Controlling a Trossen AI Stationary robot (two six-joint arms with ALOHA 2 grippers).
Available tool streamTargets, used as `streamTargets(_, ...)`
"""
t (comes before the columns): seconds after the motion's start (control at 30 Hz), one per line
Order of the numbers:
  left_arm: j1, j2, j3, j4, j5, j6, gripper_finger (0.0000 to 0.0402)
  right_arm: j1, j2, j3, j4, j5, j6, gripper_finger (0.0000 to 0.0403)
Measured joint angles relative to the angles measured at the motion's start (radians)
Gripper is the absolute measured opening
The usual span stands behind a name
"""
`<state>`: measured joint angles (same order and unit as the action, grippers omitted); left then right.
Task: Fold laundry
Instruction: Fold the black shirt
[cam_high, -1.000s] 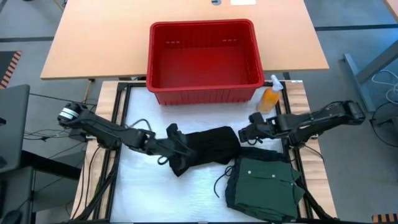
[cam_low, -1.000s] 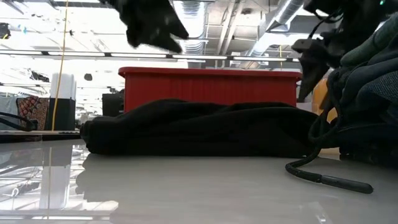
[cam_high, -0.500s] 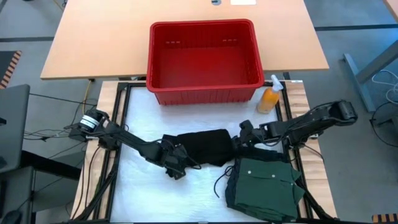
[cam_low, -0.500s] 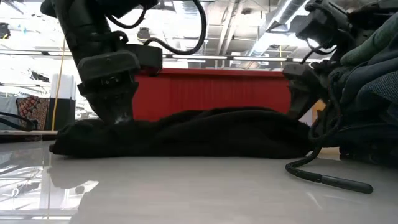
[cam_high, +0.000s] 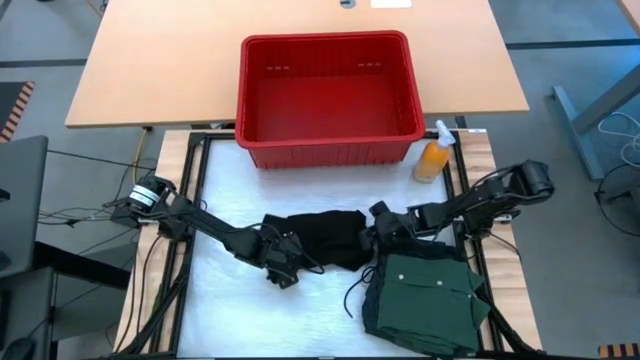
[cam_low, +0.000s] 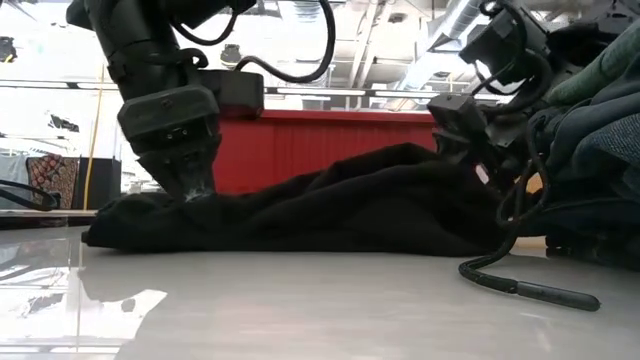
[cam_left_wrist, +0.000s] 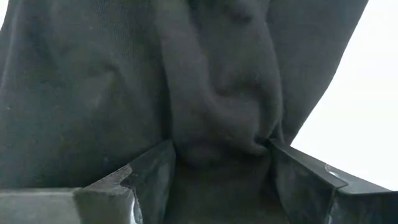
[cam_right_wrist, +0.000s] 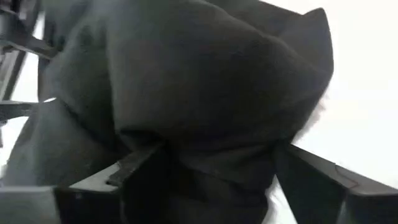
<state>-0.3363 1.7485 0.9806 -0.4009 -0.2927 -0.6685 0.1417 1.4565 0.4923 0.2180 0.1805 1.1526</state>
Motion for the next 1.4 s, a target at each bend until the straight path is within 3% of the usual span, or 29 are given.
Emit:
streamTargets(0.13, 0.0, 0.0, 0.0, -0.097, 0.001, 0.003, 0.024, 0.011, -0.009, 0.0, 0.0, -0.006, 0.007, 0.0239)
streamTargets(0.3, 0.0, -0.001, 0.001, -0.157, 0.004, 0.004, 0.024, 0.015, -0.095, 0.0, 0.0, -0.003, -0.034, 0.0059)
streamTargets(0.37, 0.0, -0.001, 0.001, -0.144, 0.005, 0.013, 0.024, 0.004, -0.144, 0.0, 0.007, 0.011, -0.073, 0.0026)
streamTargets(0.57, 0.011, -0.001, 0.001, -0.113, 0.013, 0.055, 0.024, -0.054, -0.342, 0.0, -0.038, 0.023, -0.16, 0.0035)
streamTargets(0.73, 0.041, -0.052, -0.001, -0.086, 0.054, 0.048, 0.024, -0.084, -0.487, 0.0, -0.177, -0.054, -0.192, 0.0027)
streamTargets(1.03, 0.089, -0.274, -0.003, 0.046, 0.063, 0.18, 0.024, -0.021, -0.561, 0.0, -0.235, -0.104, -0.193, 0.0034)
streamTargets(1.13, 0.109, -0.348, 0.001, 0.25, 0.043, 0.202, 0.024, -0.018, -0.56, 0.0, -0.251, -0.104, -0.186, 0.0033)
streamTargets(1.23, 0.135, -0.315, 0.002, 0.406, 0.034, 0.278, 0.024, -0.02, -0.56, 0.0, -0.247, -0.104, -0.185, 0.0033)
streamTargets(1.4, 0.195, -0.177, 0.009, 0.408, 0.081, 0.377, 0.0237, -0.019, -0.563, 0.0, -0.241, -0.107, -0.184, 0.0034)
